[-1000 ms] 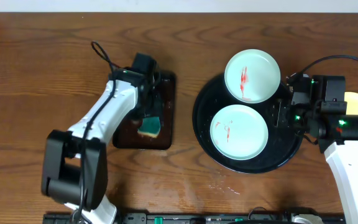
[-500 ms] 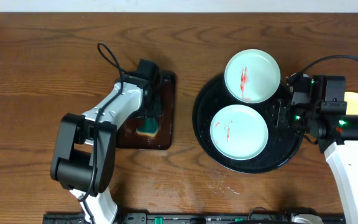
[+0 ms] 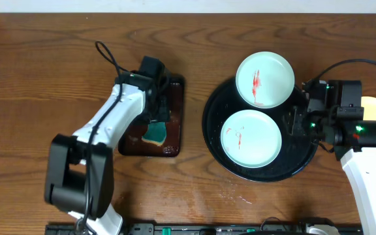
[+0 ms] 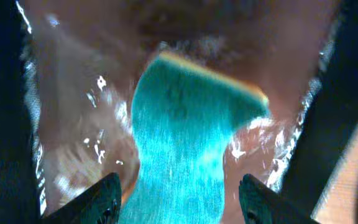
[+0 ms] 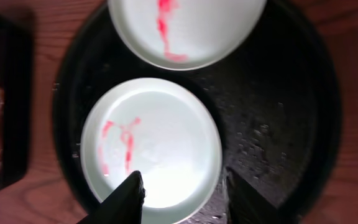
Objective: Clean dirty plates on tray and stack at the side
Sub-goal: 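Grasp the sponge again with the left gripper and lift it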
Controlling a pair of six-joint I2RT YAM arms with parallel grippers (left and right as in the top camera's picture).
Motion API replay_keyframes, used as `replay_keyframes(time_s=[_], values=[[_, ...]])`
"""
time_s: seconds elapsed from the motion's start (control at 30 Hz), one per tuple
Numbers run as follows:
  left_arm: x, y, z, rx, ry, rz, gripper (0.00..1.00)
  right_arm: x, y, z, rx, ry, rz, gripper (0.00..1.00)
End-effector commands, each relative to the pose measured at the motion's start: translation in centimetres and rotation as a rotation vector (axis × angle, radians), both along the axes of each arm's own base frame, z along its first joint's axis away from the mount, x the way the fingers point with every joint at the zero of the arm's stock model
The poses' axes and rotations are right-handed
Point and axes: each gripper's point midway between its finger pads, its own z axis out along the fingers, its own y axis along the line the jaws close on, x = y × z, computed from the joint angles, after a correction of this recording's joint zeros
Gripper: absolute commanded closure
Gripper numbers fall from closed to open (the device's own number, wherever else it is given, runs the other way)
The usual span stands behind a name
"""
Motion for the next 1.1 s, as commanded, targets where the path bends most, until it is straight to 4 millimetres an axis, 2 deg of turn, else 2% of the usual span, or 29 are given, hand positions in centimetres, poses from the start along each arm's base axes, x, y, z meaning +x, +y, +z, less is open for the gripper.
replay_keyframes(time_s=[0.0, 0.03, 0.17, 0.23, 0.3, 0.33, 0.47, 0.57, 0.63, 0.87, 0.97, 1.07], values=[[-0.7, 0.2, -0.1, 0.008, 0.025, -0.009, 0.39, 0.2, -0.9, -0.5, -0.051, 0.019, -0.044, 0.57], [-1.1, 0.3, -0.6, 0.010, 0.035, -0.001, 0.39, 0.2, -0.9, -0.7, -0.051, 0.025, -0.044, 0.57], [-2.1, -0.2, -3.8, 0.003, 0.019, 0.001, 0.50, 0.4, -0.9, -2.2, -0.053, 0.075, -0.043, 0.53], [-2.7, -0.6, -5.1, -0.002, 0.005, -0.014, 0.65, 0.5, -0.9, -3.0, -0.053, 0.105, -0.042, 0.53], [-3.1, -0.8, -5.7, -0.001, 0.003, -0.026, 0.86, 0.5, -0.7, -3.9, -0.041, 0.138, -0.034, 0.56], [-3.1, -0.9, -5.8, -0.001, 0.003, -0.029, 0.92, 0.5, -0.5, -4.3, -0.033, 0.151, -0.030, 0.57], [-2.6, -1.0, -4.9, -0.001, -0.005, -0.049, 0.93, 1.0, -0.4, -5.4, -0.035, 0.175, -0.012, 0.62], [-1.9, -1.1, -2.8, 0.011, -0.014, -0.062, 0.93, 1.5, -0.4, -6.2, -0.035, 0.185, -0.010, 0.62], [-1.0, -1.3, -0.5, 0.009, -0.035, -0.076, 0.93, 1.6, -0.5, -6.7, -0.036, 0.199, -0.011, 0.62], [1.4, -2.9, 8.9, -0.044, -0.167, -0.095, 0.93, 1.7, -0.8, -9.7, 0.008, 0.292, -0.027, 0.64], [1.5, -5.4, 12.1, -0.143, -0.227, -0.138, 0.93, 1.8, -0.7, -11.4, 0.048, 0.332, -0.013, 0.70], [1.3, -8.8, 13.6, -0.265, -0.265, -0.172, 0.92, 1.6, 0.8, -12.8, 0.148, 0.370, 0.062, 0.72]])
